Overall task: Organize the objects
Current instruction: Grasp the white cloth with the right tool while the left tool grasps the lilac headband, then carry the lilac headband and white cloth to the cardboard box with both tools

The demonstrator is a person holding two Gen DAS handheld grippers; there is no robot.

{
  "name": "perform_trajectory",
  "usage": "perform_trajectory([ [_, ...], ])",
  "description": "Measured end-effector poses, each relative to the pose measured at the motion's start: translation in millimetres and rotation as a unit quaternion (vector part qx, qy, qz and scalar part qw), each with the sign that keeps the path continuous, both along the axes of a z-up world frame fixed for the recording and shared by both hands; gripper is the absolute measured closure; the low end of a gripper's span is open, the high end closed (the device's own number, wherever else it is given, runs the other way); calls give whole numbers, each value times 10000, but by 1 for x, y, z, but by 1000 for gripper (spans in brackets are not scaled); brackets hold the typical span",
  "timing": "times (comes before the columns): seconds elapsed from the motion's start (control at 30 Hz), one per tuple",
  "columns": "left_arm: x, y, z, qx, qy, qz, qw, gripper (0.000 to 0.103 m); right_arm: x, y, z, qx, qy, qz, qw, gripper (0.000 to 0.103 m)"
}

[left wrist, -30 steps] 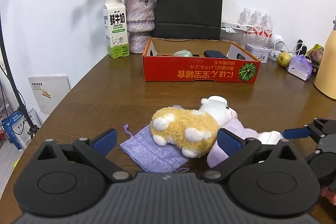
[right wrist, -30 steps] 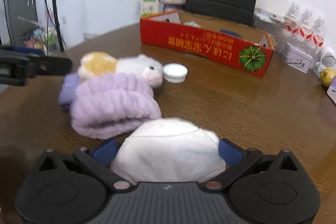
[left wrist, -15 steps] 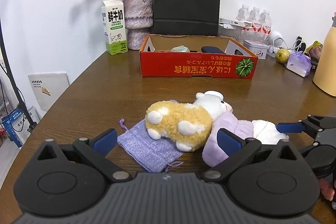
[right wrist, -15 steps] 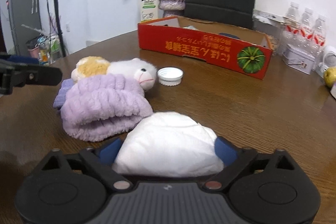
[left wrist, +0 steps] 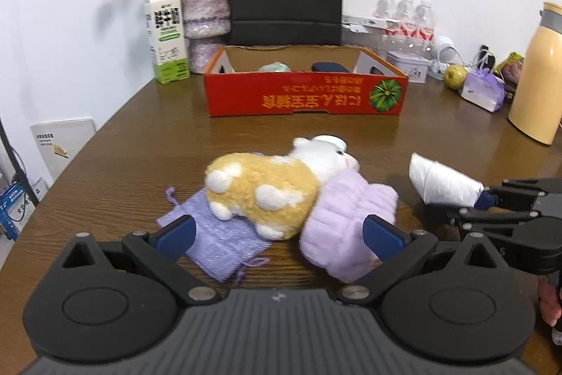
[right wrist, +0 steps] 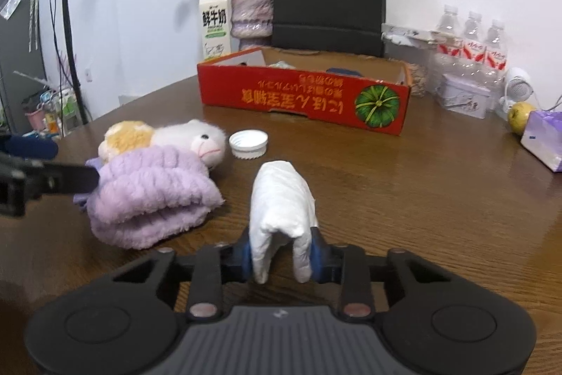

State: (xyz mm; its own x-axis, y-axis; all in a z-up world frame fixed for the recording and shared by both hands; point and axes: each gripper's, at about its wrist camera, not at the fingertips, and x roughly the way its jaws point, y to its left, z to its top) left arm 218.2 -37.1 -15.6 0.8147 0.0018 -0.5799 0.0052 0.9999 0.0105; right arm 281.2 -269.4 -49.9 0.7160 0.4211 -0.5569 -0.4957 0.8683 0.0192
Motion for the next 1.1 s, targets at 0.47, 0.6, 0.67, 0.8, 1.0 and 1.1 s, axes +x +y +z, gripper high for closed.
perform_trajectory([
  [0.47, 19, -28, -18, -119, 59, -120, 9998, 0, -28, 0, 10, -202, -909, -372, 9950, 76],
  [0.6, 21, -36, -20, -136, 10, -116, 9998, 0, -32, -2, 11, -197, -1025, -366, 9939, 76],
  [0.67, 22, -40, -22, -128, -3, -76, 9999, 0, -33, -1, 11, -209, -1062, -355, 9935, 76],
  [0.8, 24, -46, -25, -76, -1, -9, 10000, 9, -36, -1, 12, -205, -1138, -345, 9927, 76],
  [1.0, 24, -50, -28, -131, 186, -86, 9997, 49, -41, 0, 12, -191, -1213, -305, 9920, 76],
  [1.1, 21, -49, -28, -157, 195, -113, 9996, 52, -42, 0, 12, -180, -1214, -311, 9919, 76],
])
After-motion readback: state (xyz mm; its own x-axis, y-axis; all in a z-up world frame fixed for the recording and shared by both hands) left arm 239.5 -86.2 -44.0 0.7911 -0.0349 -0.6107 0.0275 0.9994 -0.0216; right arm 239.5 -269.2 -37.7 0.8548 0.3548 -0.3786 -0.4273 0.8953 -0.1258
